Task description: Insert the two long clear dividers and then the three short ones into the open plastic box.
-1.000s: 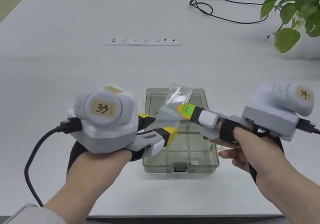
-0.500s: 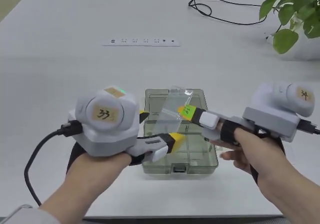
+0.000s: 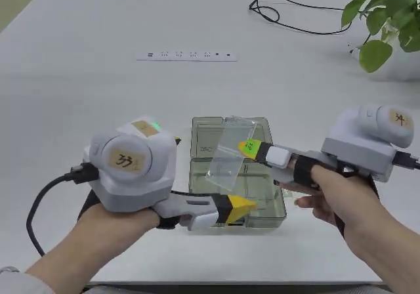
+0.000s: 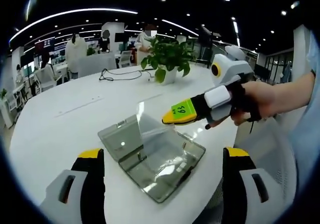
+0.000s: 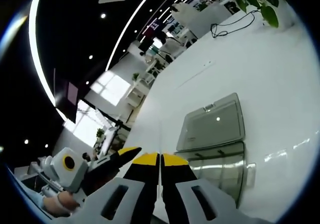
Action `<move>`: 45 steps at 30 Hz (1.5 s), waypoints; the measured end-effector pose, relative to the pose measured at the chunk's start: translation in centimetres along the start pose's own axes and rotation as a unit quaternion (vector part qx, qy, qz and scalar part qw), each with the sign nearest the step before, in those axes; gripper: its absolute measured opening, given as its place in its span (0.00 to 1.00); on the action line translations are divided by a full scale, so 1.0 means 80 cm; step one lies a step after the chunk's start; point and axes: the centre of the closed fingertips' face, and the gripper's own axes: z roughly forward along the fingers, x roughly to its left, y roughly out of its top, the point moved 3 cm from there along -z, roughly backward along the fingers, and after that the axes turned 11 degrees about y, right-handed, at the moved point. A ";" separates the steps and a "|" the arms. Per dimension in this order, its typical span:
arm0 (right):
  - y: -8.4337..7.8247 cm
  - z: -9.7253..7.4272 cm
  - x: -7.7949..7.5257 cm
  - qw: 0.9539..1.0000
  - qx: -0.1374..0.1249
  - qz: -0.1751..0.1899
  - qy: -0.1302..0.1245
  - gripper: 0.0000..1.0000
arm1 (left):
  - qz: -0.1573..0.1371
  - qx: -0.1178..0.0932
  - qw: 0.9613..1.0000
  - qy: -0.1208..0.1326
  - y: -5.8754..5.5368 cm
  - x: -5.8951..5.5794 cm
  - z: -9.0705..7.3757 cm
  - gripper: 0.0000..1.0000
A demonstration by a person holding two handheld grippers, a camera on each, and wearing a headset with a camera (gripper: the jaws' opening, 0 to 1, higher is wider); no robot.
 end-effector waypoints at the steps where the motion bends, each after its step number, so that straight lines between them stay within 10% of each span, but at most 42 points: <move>1: 0.001 0.000 0.001 1.000 0.004 -0.005 -0.002 0.02 | 0.006 -0.007 1.000 0.000 0.001 0.002 -0.001 1.00; 12: 0.007 -0.013 -0.009 0.994 0.085 -0.019 -0.071 0.02 | 0.031 -0.008 0.999 -0.025 -0.011 0.017 -0.011 1.00; 17: 0.012 -0.018 -0.036 0.982 0.146 -0.034 -0.113 0.02 | 0.033 -0.001 0.999 -0.025 -0.022 0.022 -0.011 0.99; 45: 0.015 -0.026 -0.074 0.933 0.278 0.040 -0.223 0.02 | 0.019 0.001 0.998 -0.055 -0.041 0.020 -0.010 0.96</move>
